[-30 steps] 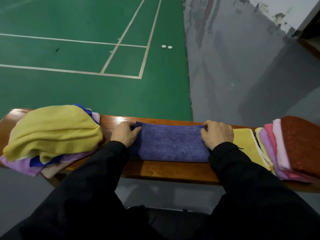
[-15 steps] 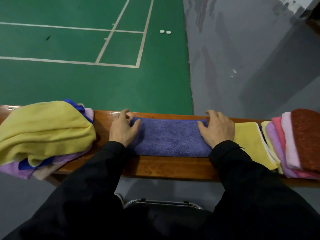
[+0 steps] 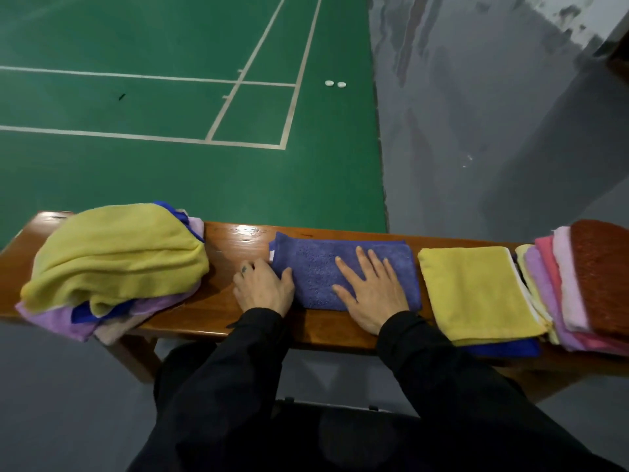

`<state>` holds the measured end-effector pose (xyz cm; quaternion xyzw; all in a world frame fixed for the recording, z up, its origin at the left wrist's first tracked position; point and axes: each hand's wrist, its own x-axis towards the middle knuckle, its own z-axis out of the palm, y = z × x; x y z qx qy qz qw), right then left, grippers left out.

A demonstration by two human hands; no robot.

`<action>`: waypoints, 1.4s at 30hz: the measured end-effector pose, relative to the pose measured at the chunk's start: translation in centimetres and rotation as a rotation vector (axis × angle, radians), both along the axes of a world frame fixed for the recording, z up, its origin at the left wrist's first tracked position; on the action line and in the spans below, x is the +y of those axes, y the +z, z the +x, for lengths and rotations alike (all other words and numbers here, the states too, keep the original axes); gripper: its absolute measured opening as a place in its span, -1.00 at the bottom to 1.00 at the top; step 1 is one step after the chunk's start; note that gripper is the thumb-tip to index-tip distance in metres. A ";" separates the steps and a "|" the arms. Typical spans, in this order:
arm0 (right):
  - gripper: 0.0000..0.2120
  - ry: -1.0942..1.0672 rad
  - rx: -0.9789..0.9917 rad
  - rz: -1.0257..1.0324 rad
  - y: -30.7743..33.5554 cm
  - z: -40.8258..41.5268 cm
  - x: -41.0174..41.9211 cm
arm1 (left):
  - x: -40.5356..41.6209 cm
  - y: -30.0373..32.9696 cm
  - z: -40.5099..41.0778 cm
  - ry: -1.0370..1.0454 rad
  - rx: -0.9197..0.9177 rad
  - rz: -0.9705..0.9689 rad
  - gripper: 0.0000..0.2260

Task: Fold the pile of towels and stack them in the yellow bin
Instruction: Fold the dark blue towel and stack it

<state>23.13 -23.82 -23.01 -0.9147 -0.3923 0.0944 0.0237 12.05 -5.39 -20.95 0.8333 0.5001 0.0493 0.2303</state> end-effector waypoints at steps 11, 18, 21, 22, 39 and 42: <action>-0.37 -0.032 -0.126 0.498 0.2 -2.1 -2.9 | 3.2 2.2 -4.0 0.149 -0.523 -0.219 -0.76; -0.25 -0.246 0.091 0.697 -0.6 -1.6 -3.5 | 2.9 4.5 -2.4 0.064 -0.788 -0.177 -0.60; -0.25 -0.247 0.082 0.716 -0.6 -1.9 -3.7 | 0.8 5.7 0.0 -0.021 -0.805 -0.156 -0.60; -0.25 -0.262 0.076 0.742 -0.6 -1.9 -3.8 | -0.1 6.1 1.0 -0.064 -0.791 -0.154 -0.62; -0.38 -0.289 0.036 0.835 -1.1 -0.9 -3.8 | -8.6 -0.7 2.6 -0.432 -0.450 0.201 -0.56; -0.47 -0.260 -0.056 0.582 -1.7 -0.8 -3.3 | -6.5 -0.9 0.6 -0.132 -0.485 -0.093 -0.52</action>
